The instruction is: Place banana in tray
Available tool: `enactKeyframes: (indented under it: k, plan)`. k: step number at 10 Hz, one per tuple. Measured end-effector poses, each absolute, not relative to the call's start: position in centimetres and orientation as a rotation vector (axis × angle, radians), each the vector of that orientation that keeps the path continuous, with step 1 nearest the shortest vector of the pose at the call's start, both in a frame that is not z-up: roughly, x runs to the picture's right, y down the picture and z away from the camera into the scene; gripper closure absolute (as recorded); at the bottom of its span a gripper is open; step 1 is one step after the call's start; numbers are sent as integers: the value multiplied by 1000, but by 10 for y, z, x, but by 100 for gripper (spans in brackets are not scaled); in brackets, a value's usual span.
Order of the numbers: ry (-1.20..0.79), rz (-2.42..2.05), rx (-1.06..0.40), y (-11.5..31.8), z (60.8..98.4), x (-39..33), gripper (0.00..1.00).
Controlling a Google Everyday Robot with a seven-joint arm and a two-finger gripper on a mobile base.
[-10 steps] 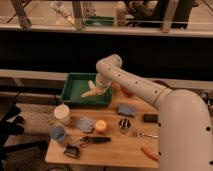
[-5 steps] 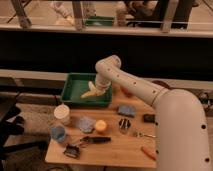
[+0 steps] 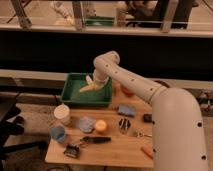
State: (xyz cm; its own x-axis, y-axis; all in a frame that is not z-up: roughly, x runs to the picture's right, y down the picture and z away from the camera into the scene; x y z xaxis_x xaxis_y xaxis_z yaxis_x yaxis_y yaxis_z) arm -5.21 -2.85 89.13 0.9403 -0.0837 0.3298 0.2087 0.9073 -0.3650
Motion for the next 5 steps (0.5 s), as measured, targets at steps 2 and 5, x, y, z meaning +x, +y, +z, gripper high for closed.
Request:
enactKeyframes:
  k: [2,5]
  plan:
    - [-318,-155,-399,-33,895,-58,100]
    - [-326,-143,-391,-35,896,-58,100]
